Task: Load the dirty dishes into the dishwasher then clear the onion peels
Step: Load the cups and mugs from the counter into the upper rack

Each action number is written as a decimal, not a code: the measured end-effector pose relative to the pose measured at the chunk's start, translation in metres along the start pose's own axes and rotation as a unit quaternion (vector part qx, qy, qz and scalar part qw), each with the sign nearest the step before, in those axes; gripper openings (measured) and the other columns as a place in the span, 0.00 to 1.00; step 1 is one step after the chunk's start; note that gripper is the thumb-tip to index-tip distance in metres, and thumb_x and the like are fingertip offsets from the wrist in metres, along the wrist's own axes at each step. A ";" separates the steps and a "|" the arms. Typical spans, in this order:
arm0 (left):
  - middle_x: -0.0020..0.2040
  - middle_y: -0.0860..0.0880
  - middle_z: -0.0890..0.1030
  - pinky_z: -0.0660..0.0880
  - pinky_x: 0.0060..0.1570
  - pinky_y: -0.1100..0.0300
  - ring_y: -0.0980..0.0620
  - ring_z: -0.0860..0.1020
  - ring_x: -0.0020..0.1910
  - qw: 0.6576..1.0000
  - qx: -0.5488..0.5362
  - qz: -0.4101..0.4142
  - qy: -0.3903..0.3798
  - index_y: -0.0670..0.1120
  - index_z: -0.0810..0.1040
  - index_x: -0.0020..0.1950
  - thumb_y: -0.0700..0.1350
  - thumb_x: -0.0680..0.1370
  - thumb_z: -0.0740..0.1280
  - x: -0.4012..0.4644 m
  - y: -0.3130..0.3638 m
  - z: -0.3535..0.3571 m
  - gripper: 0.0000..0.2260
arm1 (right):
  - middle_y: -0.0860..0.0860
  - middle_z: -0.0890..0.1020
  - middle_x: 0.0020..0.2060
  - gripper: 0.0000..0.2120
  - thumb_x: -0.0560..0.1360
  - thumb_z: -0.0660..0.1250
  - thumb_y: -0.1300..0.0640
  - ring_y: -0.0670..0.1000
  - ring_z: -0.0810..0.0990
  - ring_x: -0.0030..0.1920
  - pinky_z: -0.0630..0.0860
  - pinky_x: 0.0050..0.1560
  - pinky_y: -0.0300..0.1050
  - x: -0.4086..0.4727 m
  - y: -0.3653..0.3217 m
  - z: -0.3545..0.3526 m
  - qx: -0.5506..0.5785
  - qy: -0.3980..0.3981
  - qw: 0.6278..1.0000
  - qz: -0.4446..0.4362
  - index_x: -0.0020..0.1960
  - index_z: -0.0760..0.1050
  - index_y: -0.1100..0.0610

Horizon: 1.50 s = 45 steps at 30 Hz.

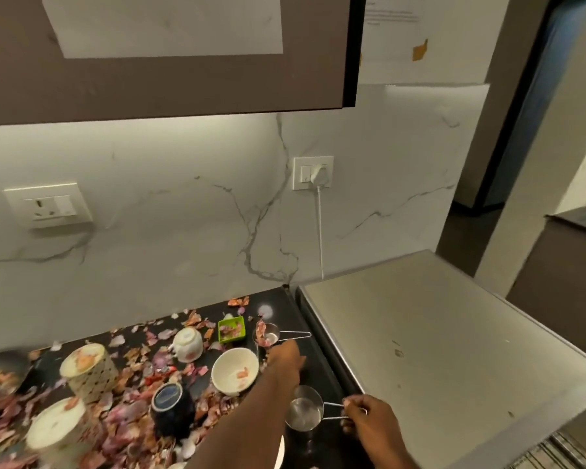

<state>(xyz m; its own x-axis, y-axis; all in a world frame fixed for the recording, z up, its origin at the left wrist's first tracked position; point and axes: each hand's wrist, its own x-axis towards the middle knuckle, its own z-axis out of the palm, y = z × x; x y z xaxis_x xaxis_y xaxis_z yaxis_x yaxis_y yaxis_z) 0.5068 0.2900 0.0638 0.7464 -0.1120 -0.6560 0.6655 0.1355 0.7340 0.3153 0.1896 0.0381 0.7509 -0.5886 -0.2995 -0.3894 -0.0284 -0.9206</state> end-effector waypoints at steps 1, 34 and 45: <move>0.58 0.43 0.74 0.79 0.50 0.53 0.46 0.75 0.55 1.000 -0.010 -0.008 -0.012 0.36 0.71 0.73 0.39 0.84 0.61 0.002 0.002 0.002 0.18 | 0.55 0.87 0.35 0.04 0.78 0.73 0.62 0.57 0.87 0.36 0.85 0.50 0.60 -0.002 0.000 0.001 0.002 -0.013 1.000 0.005 0.45 0.85 0.58; 0.24 0.49 0.65 0.81 0.36 0.58 0.53 0.67 0.20 0.674 -0.578 -0.028 -0.460 0.46 0.72 0.40 0.36 0.80 0.64 -0.037 0.019 0.002 0.10 | 0.54 0.85 0.34 0.13 0.85 0.64 0.52 0.49 0.84 0.31 0.80 0.36 0.40 -0.026 -0.018 0.006 -0.082 -0.034 0.995 0.045 0.47 0.83 0.56; 0.25 0.54 0.64 0.68 0.28 0.68 0.57 0.59 0.21 0.819 -0.296 -0.117 -0.477 0.49 0.71 0.39 0.39 0.78 0.57 -0.082 -0.015 0.080 0.09 | 0.51 0.82 0.30 0.16 0.86 0.60 0.55 0.48 0.81 0.30 0.80 0.37 0.45 -0.057 0.004 -0.055 0.094 0.186 0.975 0.072 0.46 0.82 0.58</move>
<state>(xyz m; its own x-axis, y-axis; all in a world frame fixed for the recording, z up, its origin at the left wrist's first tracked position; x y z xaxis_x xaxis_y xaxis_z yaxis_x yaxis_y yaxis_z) 0.4360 0.2183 0.1208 0.4520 -0.8834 -0.1235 0.8822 0.4222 0.2085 0.2410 0.1783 0.0653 0.4365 -0.8288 -0.3501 -0.3457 0.2048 -0.9157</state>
